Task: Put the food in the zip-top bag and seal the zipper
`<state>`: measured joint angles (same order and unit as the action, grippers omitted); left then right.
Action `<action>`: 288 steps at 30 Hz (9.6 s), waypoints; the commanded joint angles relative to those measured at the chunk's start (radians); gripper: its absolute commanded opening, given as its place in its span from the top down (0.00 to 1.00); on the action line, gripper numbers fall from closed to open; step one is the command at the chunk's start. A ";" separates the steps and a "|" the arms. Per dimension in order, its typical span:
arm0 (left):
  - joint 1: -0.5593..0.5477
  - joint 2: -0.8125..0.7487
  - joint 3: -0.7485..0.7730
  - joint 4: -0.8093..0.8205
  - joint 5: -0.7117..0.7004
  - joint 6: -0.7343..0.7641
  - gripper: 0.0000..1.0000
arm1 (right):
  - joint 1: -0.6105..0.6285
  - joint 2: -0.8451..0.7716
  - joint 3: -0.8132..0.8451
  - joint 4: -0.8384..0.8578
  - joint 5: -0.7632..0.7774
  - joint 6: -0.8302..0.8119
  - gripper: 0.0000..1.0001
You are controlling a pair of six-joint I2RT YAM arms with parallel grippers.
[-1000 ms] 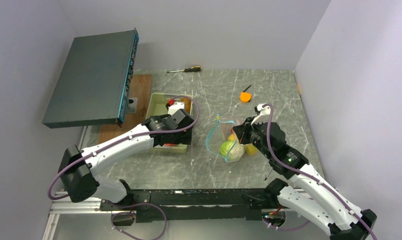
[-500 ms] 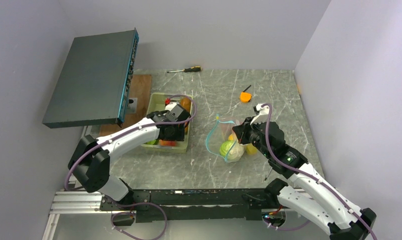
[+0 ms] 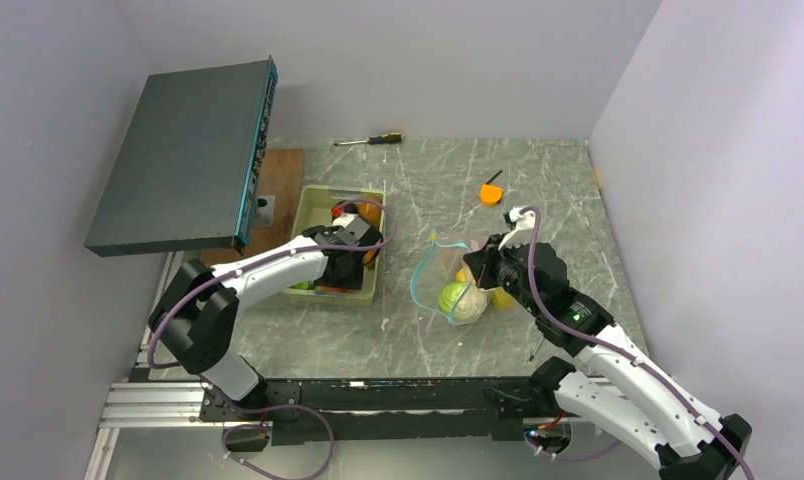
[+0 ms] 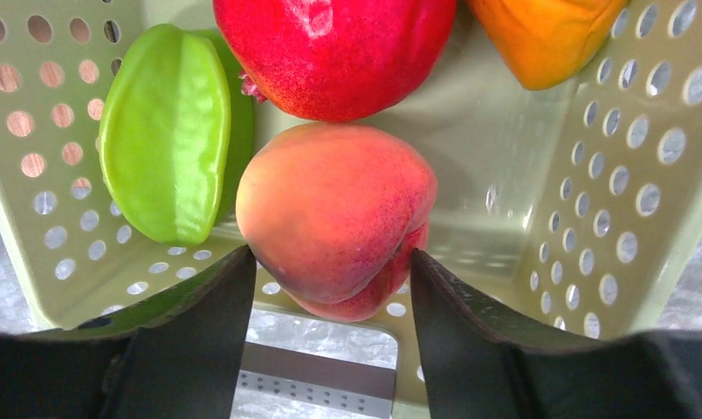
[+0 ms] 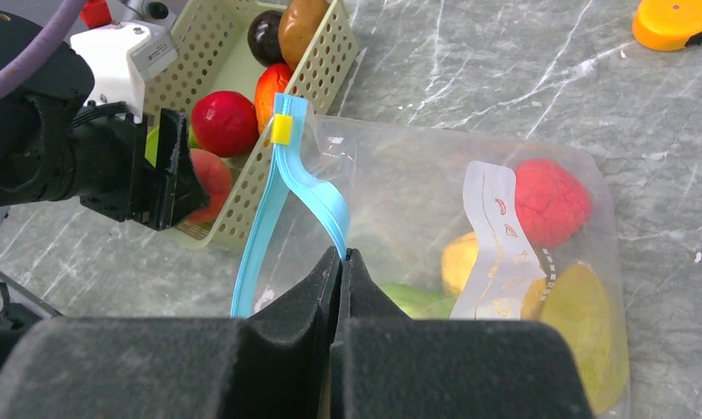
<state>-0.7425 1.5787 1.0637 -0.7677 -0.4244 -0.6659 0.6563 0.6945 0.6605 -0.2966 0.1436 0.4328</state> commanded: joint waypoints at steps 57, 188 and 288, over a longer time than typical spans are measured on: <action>0.027 -0.004 0.017 0.154 0.172 0.092 0.09 | 0.003 -0.002 0.004 0.073 -0.045 -0.017 1.00; -0.204 -0.225 -0.047 0.516 0.396 -0.059 0.45 | 0.003 -0.063 -0.002 0.112 -0.152 -0.039 1.00; -0.082 -0.430 -0.021 0.497 0.615 -0.211 1.00 | 0.010 0.239 0.482 -0.324 0.241 0.066 1.00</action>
<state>-0.8352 1.1587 1.0489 -0.2291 0.2192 -0.9218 0.6743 0.9516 1.1603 -0.6865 0.3149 0.5053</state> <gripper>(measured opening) 0.009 0.009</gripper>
